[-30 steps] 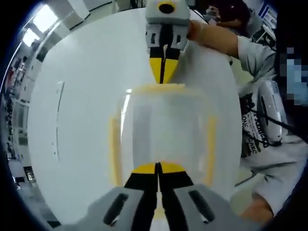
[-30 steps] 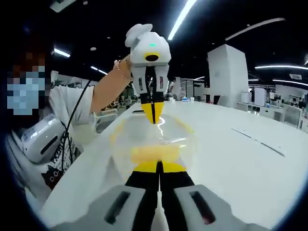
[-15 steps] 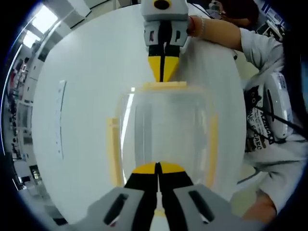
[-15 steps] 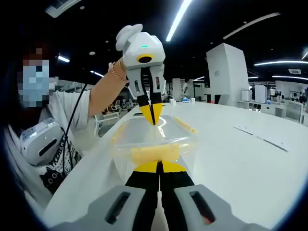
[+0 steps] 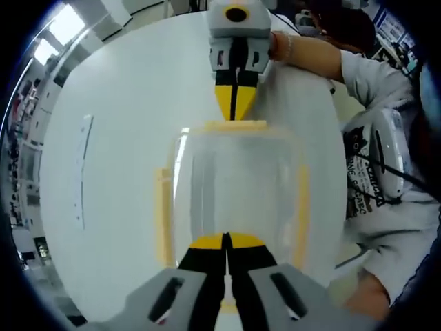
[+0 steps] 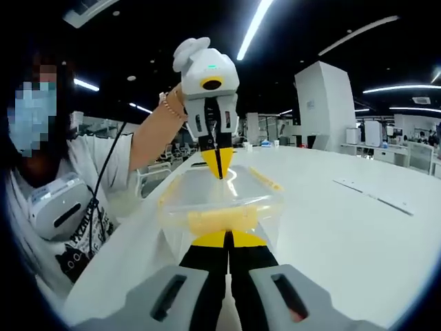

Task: Snap each plastic latch of the storage box into its locked position after aligning the lid with the box until every specified latch is closed and the lid sits flush.

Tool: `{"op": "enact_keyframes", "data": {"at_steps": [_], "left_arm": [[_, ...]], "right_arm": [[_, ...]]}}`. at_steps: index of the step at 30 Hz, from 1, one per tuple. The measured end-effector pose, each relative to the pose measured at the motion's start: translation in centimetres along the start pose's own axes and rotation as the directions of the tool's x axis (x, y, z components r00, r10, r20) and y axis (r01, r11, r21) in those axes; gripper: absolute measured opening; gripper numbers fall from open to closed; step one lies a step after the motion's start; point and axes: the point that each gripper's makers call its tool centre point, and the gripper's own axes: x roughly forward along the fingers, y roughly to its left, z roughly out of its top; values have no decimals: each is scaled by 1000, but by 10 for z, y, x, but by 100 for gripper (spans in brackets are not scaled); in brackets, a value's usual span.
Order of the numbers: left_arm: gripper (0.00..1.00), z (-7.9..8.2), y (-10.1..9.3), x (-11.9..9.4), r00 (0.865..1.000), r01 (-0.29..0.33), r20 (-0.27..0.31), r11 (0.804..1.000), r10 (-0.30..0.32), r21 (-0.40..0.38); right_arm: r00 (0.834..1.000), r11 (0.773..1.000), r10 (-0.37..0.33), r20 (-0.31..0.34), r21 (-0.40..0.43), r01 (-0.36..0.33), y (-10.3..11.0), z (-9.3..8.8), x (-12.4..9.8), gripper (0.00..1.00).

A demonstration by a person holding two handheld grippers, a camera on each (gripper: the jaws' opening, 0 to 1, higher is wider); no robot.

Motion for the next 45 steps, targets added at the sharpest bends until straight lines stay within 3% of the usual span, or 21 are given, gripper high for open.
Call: {"op": "enact_keyframes", "data": {"at_steps": [4, 8, 26, 39, 45], "left_arm": [[0, -1, 4, -2, 998, 49, 42, 998, -47, -48], [0, -1, 4, -2, 997, 52, 57, 997, -49, -50], [0, -2, 3, 0, 998, 53, 44, 997, -51, -48], [0, -1, 3, 1, 999, 45, -19, 995, -47, -90], [0, -1, 2, 2, 999, 32, -21, 996, -34, -87]], "right_arm": [[1000, 1000, -7, -7, -6, 7, -1, 1, 1, 0], [1000, 1000, -5, -8, -4, 4, -2, 1, 2, 0], [1000, 1000, -3, -10, 4, 3, -1, 0, 4, 0], [1000, 1000, -11, -28, 9, 12, 1, -1, 3, 0], [1000, 1000, -7, -25, 21, 8, 1, -2, 3, 0]]}}
